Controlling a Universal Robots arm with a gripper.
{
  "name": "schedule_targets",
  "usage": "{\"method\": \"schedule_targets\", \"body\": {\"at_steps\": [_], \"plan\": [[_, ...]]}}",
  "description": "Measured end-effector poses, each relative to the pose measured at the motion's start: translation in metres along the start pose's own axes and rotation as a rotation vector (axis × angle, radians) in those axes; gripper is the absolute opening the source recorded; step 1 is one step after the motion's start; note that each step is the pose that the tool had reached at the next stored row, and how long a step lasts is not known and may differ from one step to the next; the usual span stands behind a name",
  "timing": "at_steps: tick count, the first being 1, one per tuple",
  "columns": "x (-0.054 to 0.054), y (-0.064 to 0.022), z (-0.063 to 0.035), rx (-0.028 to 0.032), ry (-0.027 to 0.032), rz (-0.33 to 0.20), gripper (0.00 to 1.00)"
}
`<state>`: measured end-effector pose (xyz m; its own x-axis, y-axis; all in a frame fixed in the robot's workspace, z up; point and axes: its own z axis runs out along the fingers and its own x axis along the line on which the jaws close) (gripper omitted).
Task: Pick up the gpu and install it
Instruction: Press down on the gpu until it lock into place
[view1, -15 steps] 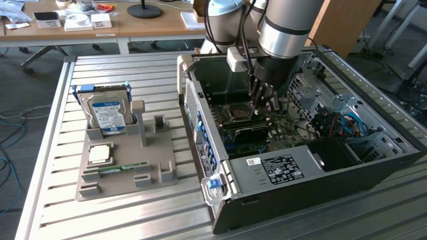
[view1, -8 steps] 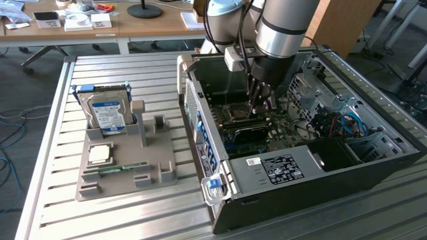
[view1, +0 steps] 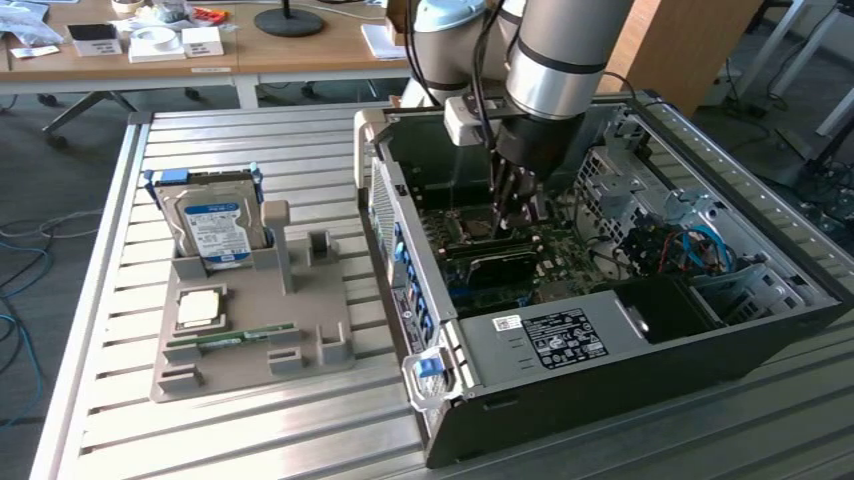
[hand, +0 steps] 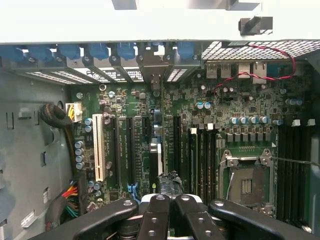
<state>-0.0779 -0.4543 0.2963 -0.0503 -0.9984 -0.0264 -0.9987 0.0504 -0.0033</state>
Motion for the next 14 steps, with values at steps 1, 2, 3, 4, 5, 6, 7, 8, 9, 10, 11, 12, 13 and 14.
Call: {"method": "schedule_targets", "body": {"at_steps": [1, 2, 3, 4, 5, 6, 7, 8, 9, 10, 11, 12, 13, 14], "plan": [[0.0000, 0.0000, 0.0007, 0.0002, -0.0005, 0.000, 0.11], [0.0000, 0.0001, 0.0017, 0.0002, -0.0005, 0.000, 0.11], [0.0000, 0.0002, 0.0025, 0.0001, -0.0003, 0.000, 0.11], [0.0000, 0.0002, 0.0027, 0.0001, -0.0001, 0.000, 0.11], [0.0000, 0.0002, 0.0027, 0.0001, 0.0000, 0.000, 0.11], [0.0000, 0.0002, 0.0027, 0.0000, 0.0000, 0.000, 0.11], [0.0000, 0.0002, 0.0027, 0.0000, -0.0001, 0.000, 0.11], [0.0000, 0.0002, 0.0027, 0.0000, -0.0001, 0.000, 0.11], [0.0000, 0.0002, 0.0028, 0.0001, -0.0002, 0.000, 0.11], [0.0000, 0.0002, 0.0028, 0.0001, -0.0002, 0.000, 0.11], [0.0000, 0.0002, 0.0028, 0.0001, -0.0002, 0.000, 0.11], [-0.0001, 0.0002, 0.0034, 0.0003, -0.0006, 0.000, 0.11], [0.0000, 0.0002, 0.0045, 0.0003, -0.0006, 0.000, 0.11], [0.0000, 0.0002, 0.0058, 0.0001, -0.0003, 0.000, 0.11]]}}
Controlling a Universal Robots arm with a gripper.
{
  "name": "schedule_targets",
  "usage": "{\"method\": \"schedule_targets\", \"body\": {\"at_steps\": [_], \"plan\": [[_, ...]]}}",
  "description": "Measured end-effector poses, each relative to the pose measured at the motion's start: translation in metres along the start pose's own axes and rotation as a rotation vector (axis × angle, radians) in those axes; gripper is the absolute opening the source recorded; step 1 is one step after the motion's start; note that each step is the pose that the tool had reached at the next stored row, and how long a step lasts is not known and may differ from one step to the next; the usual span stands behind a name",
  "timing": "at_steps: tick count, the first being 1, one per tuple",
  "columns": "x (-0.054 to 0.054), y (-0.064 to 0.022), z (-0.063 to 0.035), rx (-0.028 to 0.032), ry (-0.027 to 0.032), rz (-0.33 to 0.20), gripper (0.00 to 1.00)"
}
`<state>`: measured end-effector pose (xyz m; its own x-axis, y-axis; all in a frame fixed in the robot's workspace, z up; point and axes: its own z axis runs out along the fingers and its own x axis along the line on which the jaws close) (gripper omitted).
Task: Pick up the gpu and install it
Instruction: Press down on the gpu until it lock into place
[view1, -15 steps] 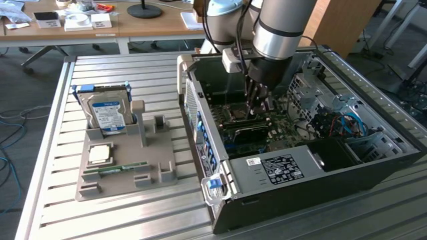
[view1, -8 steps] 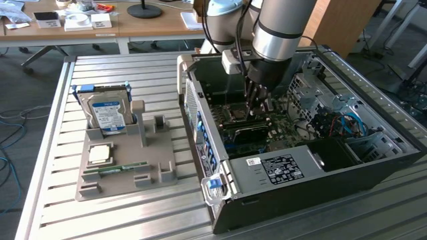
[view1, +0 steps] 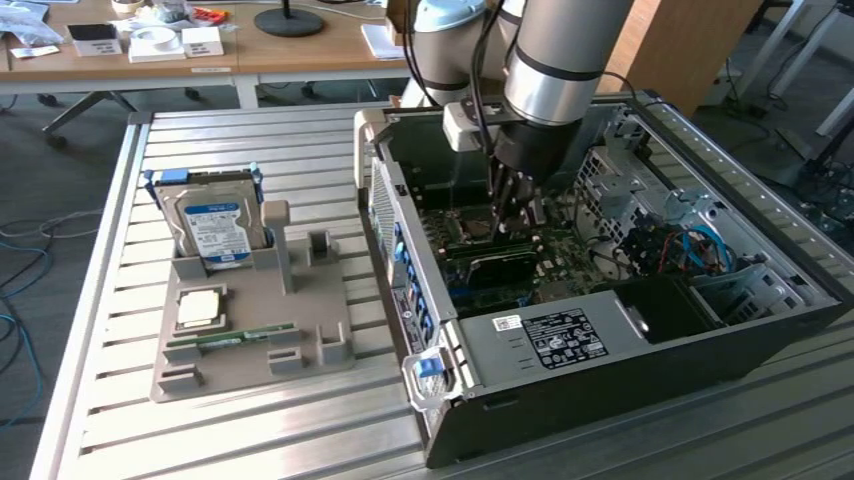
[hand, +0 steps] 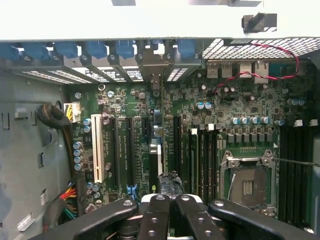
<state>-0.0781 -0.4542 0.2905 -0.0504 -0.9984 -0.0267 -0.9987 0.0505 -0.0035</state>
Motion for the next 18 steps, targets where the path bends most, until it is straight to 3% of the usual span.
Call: {"method": "schedule_targets", "body": {"at_steps": [18], "plan": [[0.0001, 0.0003, 0.0030, -0.0001, 0.0002, 0.000, 0.11]]}}
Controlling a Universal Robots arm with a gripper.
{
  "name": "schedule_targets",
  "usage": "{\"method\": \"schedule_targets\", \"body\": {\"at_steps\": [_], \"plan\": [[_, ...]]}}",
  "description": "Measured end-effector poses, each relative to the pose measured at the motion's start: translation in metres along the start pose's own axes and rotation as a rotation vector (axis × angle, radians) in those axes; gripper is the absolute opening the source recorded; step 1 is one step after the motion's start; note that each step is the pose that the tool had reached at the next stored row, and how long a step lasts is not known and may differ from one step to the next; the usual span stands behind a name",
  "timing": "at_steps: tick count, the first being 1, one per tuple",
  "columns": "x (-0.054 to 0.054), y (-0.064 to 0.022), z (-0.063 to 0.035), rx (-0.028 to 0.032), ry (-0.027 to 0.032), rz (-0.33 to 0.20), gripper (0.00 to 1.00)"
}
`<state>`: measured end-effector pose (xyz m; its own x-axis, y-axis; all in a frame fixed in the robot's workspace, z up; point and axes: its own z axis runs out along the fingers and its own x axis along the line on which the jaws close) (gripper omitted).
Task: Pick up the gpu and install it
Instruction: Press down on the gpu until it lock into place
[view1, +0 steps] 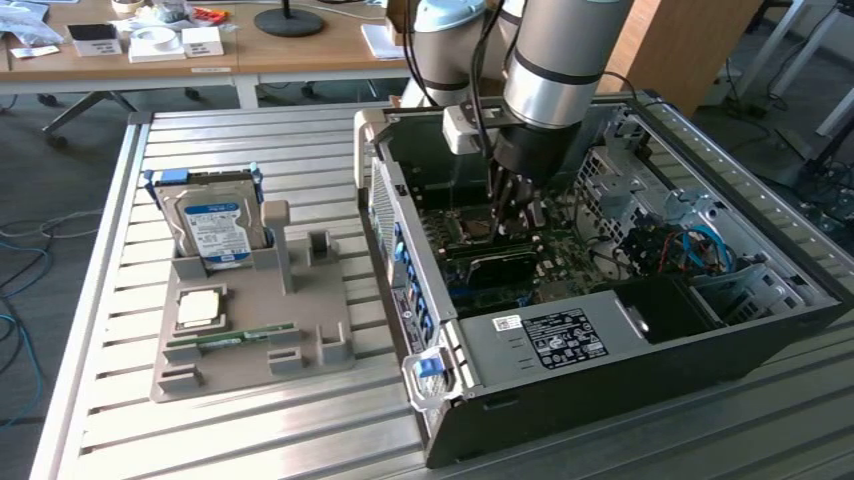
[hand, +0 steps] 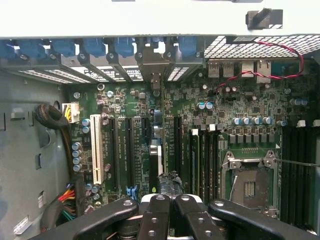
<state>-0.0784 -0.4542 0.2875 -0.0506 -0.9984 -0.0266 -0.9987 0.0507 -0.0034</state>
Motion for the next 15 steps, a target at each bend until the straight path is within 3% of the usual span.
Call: {"method": "schedule_targets", "body": {"at_steps": [15], "plan": [[-0.0005, 0.0033, 0.0025, 0.0001, -0.0001, 0.000, 0.11]]}}
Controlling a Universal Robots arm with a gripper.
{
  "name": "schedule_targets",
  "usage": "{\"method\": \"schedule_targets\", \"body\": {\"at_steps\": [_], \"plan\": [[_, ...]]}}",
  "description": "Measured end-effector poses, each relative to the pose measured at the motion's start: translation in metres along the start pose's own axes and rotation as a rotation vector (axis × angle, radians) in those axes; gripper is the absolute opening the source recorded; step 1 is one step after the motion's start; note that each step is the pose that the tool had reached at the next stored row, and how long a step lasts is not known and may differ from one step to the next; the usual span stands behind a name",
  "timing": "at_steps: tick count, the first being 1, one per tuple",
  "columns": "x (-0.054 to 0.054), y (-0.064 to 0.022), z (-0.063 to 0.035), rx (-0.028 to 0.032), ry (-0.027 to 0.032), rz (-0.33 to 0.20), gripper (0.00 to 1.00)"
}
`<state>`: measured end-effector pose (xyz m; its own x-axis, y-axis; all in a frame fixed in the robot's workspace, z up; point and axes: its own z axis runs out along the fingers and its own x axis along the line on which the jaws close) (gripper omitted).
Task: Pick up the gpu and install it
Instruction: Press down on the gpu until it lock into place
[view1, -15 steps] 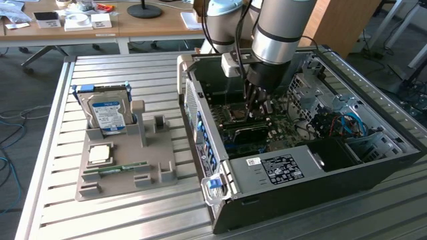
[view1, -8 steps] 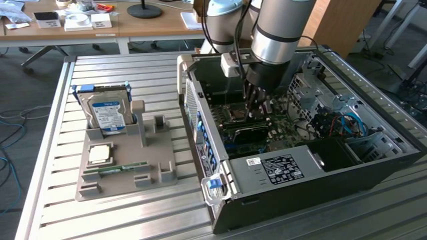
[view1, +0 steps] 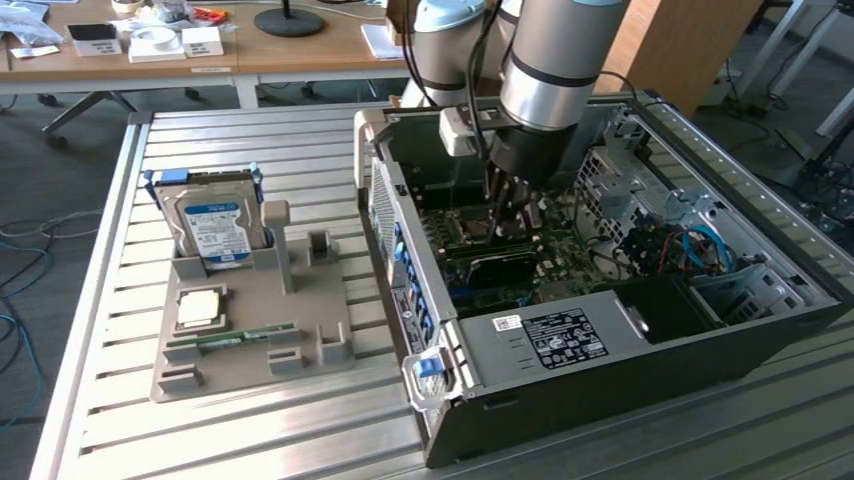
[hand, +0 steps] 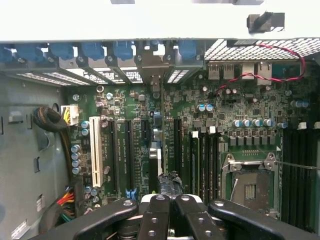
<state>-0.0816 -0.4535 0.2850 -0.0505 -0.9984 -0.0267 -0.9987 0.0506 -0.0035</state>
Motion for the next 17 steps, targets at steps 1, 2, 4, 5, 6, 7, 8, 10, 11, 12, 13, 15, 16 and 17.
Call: {"method": "schedule_targets", "body": {"at_steps": [1, 2, 4, 5, 6, 7, 8, 10, 11, 12, 13, 15, 16, 17], "plan": [[-0.0001, 0.0003, 0.0009, 0.0001, -0.0002, 0.000, 0.11], [-0.0001, 0.0003, 0.0022, 0.0000, -0.0001, 0.000, 0.11], [0.0000, 0.0003, 0.0052, -0.0001, -0.0001, 0.000, 0.11], [0.0000, 0.0004, 0.0064, 0.0000, -0.0001, 0.000, 0.11], [0.0000, 0.0004, 0.0068, 0.0000, 0.0000, 0.000, 0.11], [0.0000, 0.0004, 0.0069, -0.0001, 0.0002, 0.000, 0.11], [0.0000, 0.0004, 0.0072, -0.0001, 0.0003, 0.000, 0.11], [0.0000, 0.0004, 0.0089, 0.0000, -0.0001, 0.000, 0.11], [0.0000, 0.0004, 0.0097, 0.0000, 0.0000, 0.000, 0.11], [0.0001, 0.0004, 0.0098, -0.0001, 0.0001, 0.000, 0.11], [0.0001, 0.0004, 0.0097, -0.0001, 0.0001, 0.000, 0.11], [0.0001, 0.0004, 0.0098, -0.0001, 0.0002, 0.000, 0.11], [0.0003, 0.0005, 0.0100, 0.0000, -0.0001, 0.000, 0.11], [0.0007, 0.0005, 0.0102, 0.0001, -0.0002, 0.000, 0.11]]}}
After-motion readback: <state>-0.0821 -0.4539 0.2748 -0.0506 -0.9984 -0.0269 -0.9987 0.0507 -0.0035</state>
